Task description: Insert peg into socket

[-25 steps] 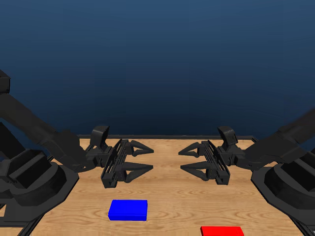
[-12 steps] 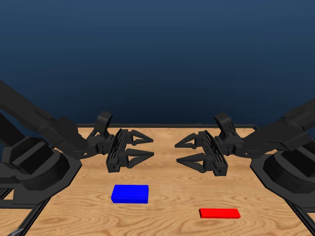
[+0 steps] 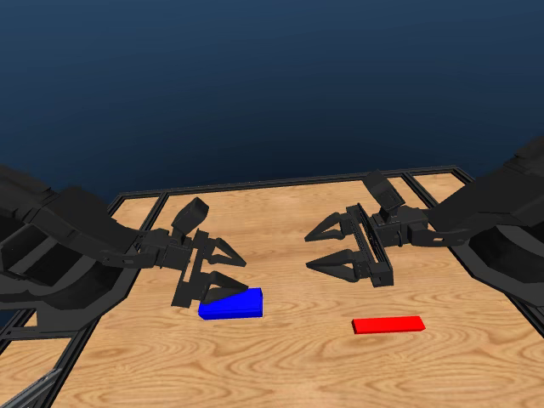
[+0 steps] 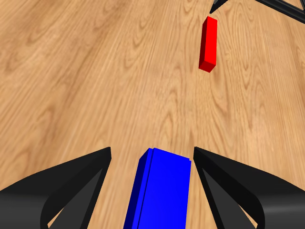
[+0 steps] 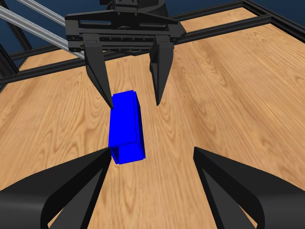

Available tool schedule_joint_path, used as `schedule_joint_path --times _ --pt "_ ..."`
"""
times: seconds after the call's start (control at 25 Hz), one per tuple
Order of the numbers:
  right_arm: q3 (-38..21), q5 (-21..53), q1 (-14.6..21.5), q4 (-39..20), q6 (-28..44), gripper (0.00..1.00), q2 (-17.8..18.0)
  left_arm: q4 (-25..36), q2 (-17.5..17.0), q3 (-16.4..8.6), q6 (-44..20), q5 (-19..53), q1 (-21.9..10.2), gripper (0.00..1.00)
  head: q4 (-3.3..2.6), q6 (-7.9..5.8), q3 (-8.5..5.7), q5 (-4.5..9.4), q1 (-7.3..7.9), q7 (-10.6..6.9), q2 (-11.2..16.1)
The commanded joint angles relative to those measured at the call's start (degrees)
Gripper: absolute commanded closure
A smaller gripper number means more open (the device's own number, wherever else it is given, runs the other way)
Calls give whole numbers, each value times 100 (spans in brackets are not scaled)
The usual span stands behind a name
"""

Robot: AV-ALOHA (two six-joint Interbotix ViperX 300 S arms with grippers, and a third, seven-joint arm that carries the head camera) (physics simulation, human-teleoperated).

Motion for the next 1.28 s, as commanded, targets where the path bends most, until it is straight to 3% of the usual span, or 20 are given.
schedule_joint_path --times 0.04,0.12,0.2,0.44,0.48,0.8,0.92,1.12,1.16,1.28 --pt "-23 -154 35 63 43 0 5 213 -63 -110 -327 863 -157 0 3 57 -111 54 -53 20 96" --pt "58 -292 13 119 56 0 -39 289 -92 -88 -514 936 -69 0 18 103 -84 132 -39 27 127" --pt "129 -351 14 141 38 0 -147 469 -132 -313 -603 1301 0 0 33 130 -77 150 -15 45 176" --pt "389 -568 186 340 -10 0 -318 1067 121 -425 -1216 1868 24 0 45 151 -94 175 5 29 294" --pt "444 -623 227 404 33 0 -317 1045 81 -547 -1228 1805 -7 0 43 151 -92 193 2 21 306" --pt "725 -817 290 648 268 0 -334 1347 234 -606 -1784 2094 -191 0 30 149 -77 213 -40 16 294" --pt "799 -887 348 714 303 0 -316 1359 368 -457 -1952 1962 -162 0 23 138 -71 199 -51 -14 278" --pt "885 -891 731 898 531 0 -258 1387 671 -389 -2203 1969 -204 3 20 109 -67 177 -23 -79 266" --pt "865 -721 842 950 440 0 -199 1355 636 -395 -2099 2067 -147 100 13 91 -60 171 -27 -106 266" --pt "710 -287 1030 986 326 0 -306 1351 541 -323 -2185 1807 -276 100 -16 31 -46 204 -68 -180 244"
